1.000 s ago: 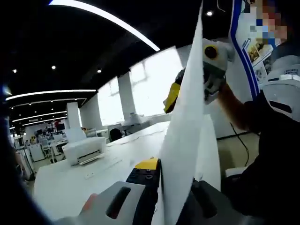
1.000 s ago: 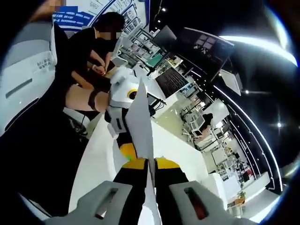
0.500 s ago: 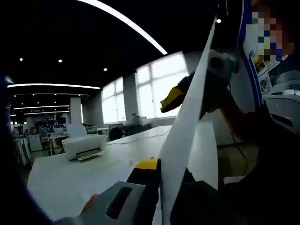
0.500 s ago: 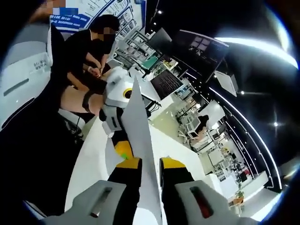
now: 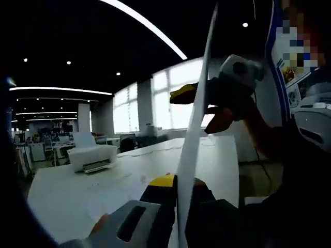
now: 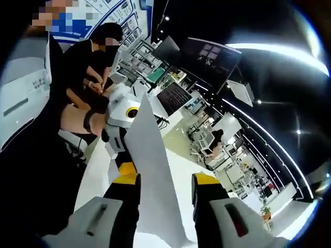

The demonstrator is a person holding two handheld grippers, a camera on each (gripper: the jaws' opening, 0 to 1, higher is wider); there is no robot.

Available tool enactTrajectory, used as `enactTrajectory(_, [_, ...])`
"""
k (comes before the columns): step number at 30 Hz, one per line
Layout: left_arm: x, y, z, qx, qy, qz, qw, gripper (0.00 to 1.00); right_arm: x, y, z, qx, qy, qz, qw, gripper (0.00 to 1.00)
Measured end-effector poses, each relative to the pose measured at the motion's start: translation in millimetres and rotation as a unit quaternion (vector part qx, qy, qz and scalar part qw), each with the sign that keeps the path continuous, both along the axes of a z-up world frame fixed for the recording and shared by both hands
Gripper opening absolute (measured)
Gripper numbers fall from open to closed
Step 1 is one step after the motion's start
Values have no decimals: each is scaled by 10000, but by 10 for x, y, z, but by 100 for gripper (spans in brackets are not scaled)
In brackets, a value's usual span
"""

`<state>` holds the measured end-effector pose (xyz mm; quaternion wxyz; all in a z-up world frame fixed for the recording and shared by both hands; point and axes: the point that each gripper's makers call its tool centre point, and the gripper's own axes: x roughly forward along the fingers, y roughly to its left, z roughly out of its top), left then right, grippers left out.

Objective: Organize the stack of printing papers by aligning and flattening the scattered papers on the table

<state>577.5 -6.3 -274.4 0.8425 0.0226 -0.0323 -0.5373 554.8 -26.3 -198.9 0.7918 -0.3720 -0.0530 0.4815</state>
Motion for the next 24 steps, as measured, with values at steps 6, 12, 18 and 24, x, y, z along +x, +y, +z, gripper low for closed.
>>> enactTrajectory(6, [42,57,-7,-158,171,-30,9997,4,36,-162,216,601,-99,-192,9980,57])
enactTrajectory(12, [82,127,-18,-278,314,-107,9991,4,65,-411,338,1103,-178,-465,9926,61])
enactTrajectory(18, [187,259,-59,-403,521,-121,9978,4,102,-751,398,1683,-141,-805,9823,62])
enactTrajectory(24, [314,421,-66,-717,801,-200,9940,4,201,-1075,225,1960,98,-1243,9726,62])
